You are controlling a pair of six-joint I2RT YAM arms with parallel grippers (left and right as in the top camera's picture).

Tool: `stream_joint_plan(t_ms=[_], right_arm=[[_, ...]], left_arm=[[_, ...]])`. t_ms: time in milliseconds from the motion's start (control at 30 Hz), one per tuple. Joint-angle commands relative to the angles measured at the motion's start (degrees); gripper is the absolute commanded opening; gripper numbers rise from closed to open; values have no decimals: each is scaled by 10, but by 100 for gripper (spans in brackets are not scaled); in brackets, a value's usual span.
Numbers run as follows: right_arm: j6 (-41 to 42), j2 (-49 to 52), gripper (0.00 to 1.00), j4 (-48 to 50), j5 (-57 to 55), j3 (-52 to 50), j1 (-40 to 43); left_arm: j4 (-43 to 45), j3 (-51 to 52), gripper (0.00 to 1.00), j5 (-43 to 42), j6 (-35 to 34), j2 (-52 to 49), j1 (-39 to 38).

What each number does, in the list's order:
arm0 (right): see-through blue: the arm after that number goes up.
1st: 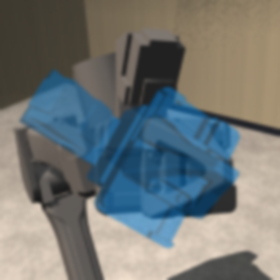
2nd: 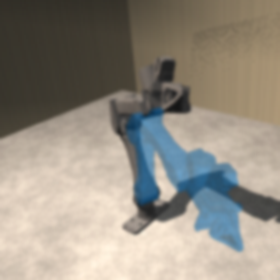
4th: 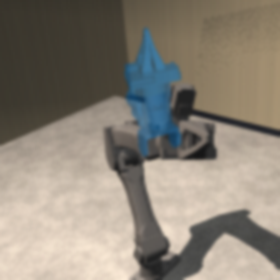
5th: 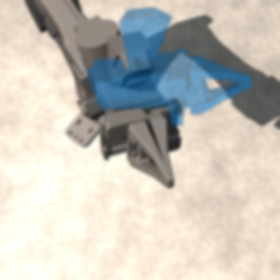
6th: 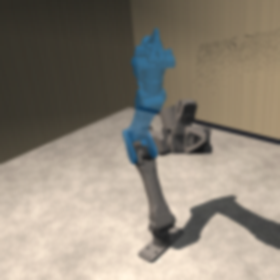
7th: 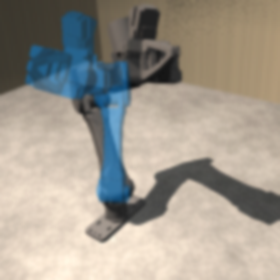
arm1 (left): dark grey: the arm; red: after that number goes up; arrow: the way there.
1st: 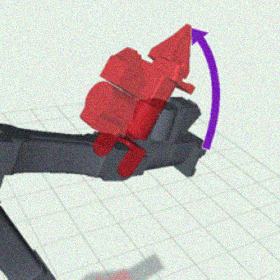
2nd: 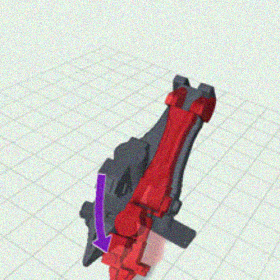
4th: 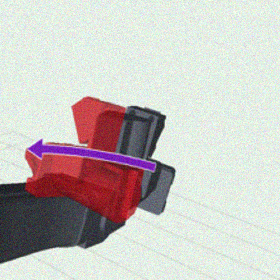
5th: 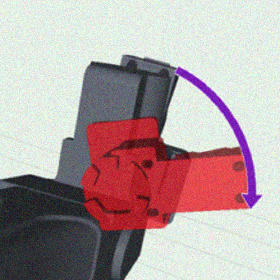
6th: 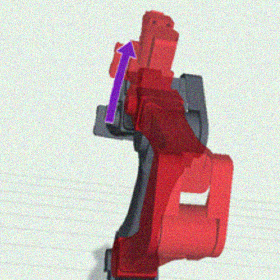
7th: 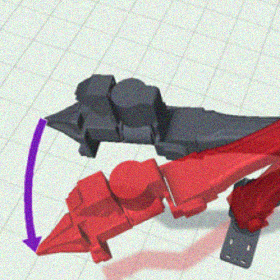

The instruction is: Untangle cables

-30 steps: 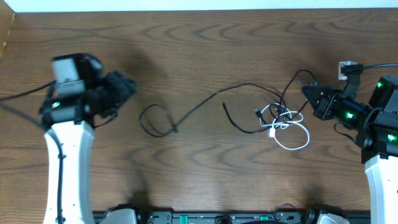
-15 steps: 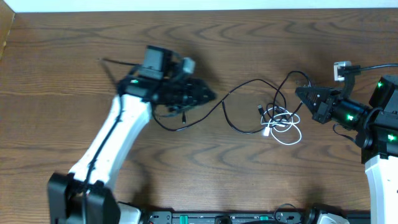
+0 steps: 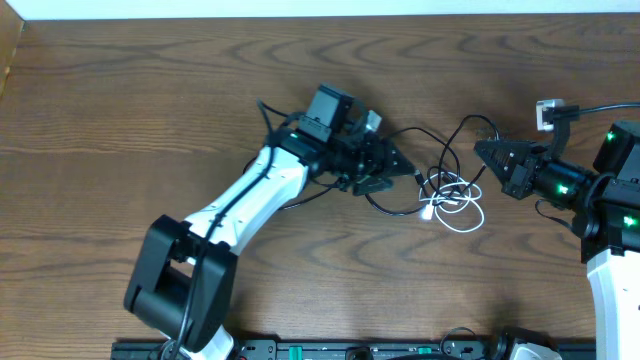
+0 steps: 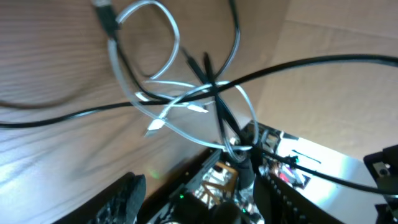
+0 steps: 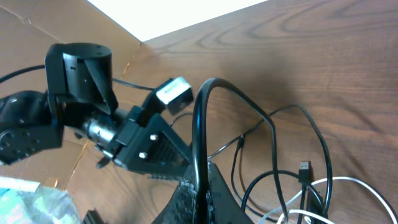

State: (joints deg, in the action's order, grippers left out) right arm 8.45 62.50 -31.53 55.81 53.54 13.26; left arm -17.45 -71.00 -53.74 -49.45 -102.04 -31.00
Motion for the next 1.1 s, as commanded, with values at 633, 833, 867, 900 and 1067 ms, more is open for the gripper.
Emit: stream_joint_plan(t_ms=[633, 833, 867, 900, 1067], right_arm=[[-8, -6, 1, -15, 16, 9, 1], [-8, -6, 1, -17, 16, 9, 1], [-8, -6, 1, -17, 16, 9, 1], [-8, -6, 1, -17, 16, 9, 1], [-16, -6, 1, -38, -23, 9, 2]], left_arm=[[110, -5, 61, 86, -100, -64, -93], [136, -5, 27, 99, -89, -70, -94], [139, -5, 22, 100, -80, -70, -94], [139, -5, 15, 105, -68, -70, -94], [85, -5, 7, 141, 44, -68, -84]])
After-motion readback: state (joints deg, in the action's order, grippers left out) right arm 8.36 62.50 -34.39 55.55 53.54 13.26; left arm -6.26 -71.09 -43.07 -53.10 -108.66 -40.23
